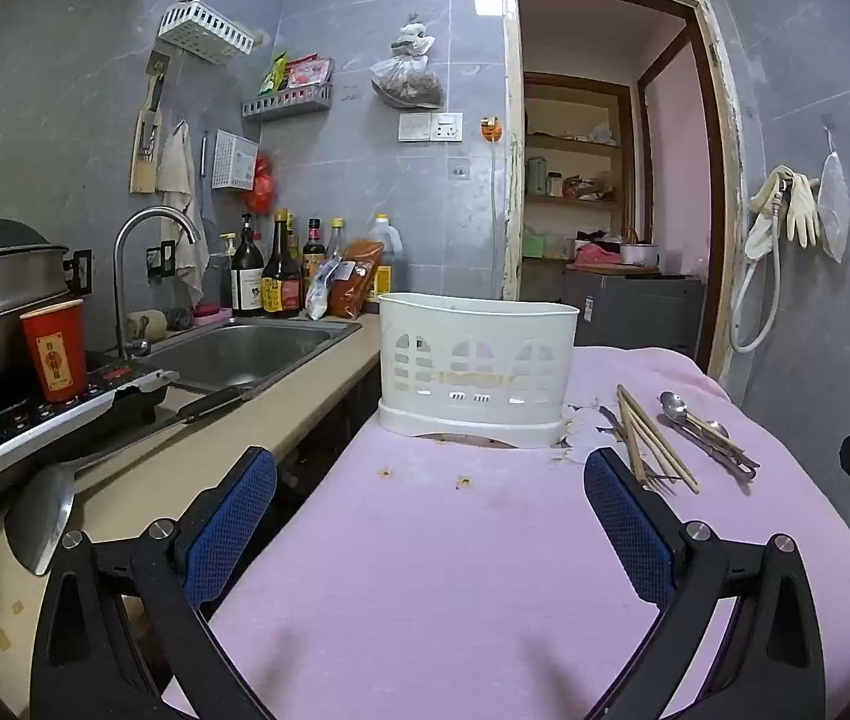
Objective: Organize utensils
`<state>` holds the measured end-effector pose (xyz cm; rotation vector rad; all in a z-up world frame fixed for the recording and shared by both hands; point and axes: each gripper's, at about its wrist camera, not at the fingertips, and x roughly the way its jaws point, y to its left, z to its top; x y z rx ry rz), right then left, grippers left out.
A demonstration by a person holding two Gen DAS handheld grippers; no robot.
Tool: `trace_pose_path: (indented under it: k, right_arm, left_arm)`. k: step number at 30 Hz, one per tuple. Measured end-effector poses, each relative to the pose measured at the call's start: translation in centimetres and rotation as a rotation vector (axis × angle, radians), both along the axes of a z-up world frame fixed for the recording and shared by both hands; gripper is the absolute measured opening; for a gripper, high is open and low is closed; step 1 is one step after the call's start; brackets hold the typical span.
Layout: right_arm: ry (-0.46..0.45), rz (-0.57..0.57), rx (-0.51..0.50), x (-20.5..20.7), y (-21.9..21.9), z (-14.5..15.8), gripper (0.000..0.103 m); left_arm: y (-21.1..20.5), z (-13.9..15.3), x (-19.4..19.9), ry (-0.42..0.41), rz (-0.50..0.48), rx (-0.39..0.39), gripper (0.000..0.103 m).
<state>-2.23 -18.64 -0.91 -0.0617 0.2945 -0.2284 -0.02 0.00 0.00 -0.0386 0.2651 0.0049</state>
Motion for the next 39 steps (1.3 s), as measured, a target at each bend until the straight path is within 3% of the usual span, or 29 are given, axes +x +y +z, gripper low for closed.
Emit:
trace_pose_path:
  k: [39]
  right_arm:
    - [-0.003,0.008,-0.009,0.1,0.3,0.3,0.103]
  left_arm:
    - [-0.4,0.6,-0.4,0.001,-0.007,0.012,0.101]
